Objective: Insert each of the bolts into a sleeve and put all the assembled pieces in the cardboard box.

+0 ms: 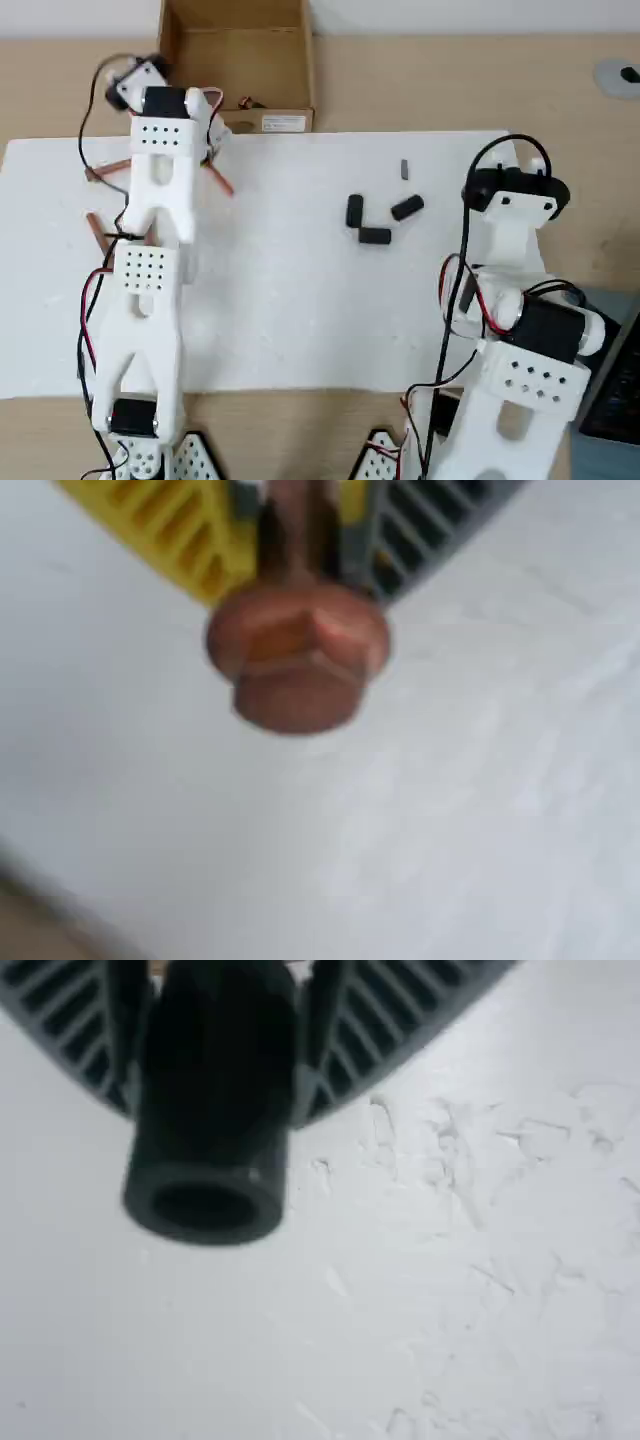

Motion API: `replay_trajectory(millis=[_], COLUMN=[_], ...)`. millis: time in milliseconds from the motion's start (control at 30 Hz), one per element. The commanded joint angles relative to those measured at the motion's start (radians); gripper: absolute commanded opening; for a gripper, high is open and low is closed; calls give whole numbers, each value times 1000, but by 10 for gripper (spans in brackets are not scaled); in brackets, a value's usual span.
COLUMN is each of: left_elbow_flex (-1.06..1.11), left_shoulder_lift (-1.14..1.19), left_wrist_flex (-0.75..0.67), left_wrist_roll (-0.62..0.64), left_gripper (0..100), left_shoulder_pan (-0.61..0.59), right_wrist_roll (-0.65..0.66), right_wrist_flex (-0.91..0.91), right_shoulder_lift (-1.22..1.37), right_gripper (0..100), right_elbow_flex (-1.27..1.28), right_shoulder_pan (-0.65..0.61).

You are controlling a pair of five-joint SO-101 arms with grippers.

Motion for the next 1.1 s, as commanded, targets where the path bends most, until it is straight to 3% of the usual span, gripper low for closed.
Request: replay_trajectory(millis=[0, 567, 1067], left_elbow_flex=[-58, -55, -25], left_shoulder_lift=[-128, -665, -975], left_wrist_flex=[11, 12, 12], left_wrist_roll=[-72, -307, -549], left_gripper=[2, 2, 2], left_shoulder_pan=[25, 212, 315], right_wrist_roll=[-3, 6, 149], right_wrist_flex=[14, 150, 150], right_shoulder_lift=[-19, -19, -35], right_gripper=[10, 9, 9], right_elbow_flex=[-87, -340, -406], right_shoulder_pan=[13, 7, 8])
